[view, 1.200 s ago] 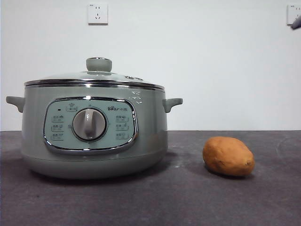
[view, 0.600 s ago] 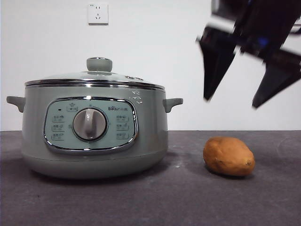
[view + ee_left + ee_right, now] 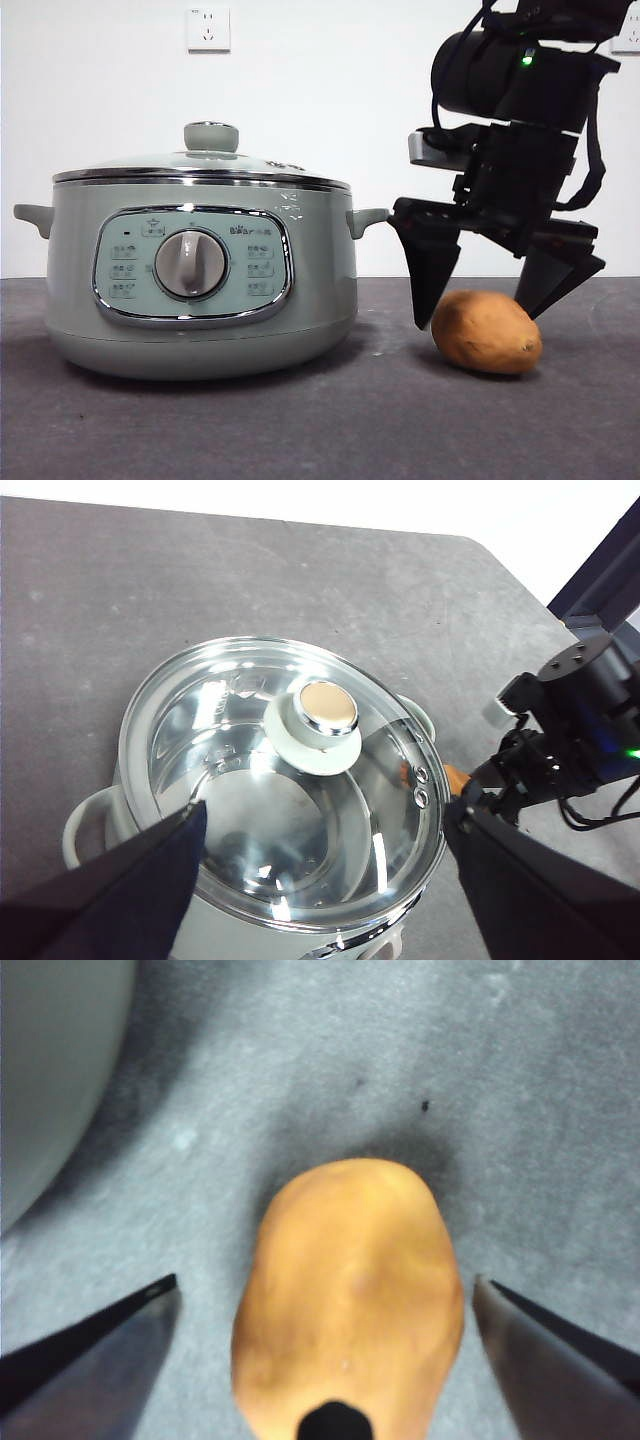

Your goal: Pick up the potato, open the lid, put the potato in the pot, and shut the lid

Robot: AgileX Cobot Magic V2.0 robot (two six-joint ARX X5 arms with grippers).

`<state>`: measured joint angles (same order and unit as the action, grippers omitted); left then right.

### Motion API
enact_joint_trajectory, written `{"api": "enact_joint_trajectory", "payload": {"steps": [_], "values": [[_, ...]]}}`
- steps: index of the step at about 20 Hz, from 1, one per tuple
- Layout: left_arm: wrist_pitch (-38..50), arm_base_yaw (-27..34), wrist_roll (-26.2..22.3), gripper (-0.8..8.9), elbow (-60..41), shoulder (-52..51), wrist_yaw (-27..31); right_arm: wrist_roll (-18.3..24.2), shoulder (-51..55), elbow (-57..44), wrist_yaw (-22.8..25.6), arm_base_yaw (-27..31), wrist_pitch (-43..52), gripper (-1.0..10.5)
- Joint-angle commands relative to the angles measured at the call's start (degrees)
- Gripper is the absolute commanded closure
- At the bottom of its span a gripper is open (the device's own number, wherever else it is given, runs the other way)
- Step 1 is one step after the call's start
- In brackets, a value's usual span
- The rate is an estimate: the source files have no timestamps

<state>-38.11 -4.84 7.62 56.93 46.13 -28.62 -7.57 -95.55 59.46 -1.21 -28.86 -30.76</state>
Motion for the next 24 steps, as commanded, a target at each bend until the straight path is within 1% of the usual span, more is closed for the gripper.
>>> {"api": "enact_joint_trajectory", "payload": {"steps": [1, 3, 4, 7, 9, 12, 15, 16, 20, 24], "values": [[0.3, -0.1, 0.3, 4.14, 0.1, 0.0, 0.1, -0.7, -0.9, 0.0, 1.6, 0.0, 0.3, 7.3], [0.3, -0.1, 0.3, 4.14, 0.1, 0.0, 0.1, -0.9, -0.9, 0.0, 2.9, 0.0, 0.3, 9.3], [0.3, -0.1, 0.3, 4.14, 0.1, 0.0, 0.1, -0.9, -0.8, 0.0, 2.9, -0.1, 0.2, 9.6], [0.3, -0.2, 0.3, 4.14, 0.1, 0.0, 0.0, -0.9, 1.0, 0.0, 2.8, -0.1, -1.1, 9.6], [0.4, -0.7, 0.3, 4.14, 0.1, 0.0, 0.0, -1.0, 4.0, 0.0, 2.8, -0.1, -2.9, 9.6], [1.4, -2.5, 0.3, 4.14, 0.1, 1.8, 0.1, -0.9, 9.9, 0.0, 2.8, -0.1, -7.3, 9.6], [5.0, -5.4, 0.3, 4.14, 0.2, 5.5, 0.3, -0.9, 16.2, 0.0, 2.9, 0.0, -11.8, 9.6], [6.5, -6.7, 0.3, 4.14, 0.3, 7.1, 1.4, -0.9, 18.1, 0.0, 2.9, 0.0, -13.0, 9.6], [13.6, -12.8, 0.1, 4.14, 0.9, 14.2, 10.9, -0.9, 23.8, 0.0, 2.9, 0.0, -15.7, 9.6], [19.1, -17.5, 0.0, 4.14, 2.0, 21.1, 15.7, -1.0, 25.8, 0.0, 2.9, 0.0, -16.9, 9.6]]}}
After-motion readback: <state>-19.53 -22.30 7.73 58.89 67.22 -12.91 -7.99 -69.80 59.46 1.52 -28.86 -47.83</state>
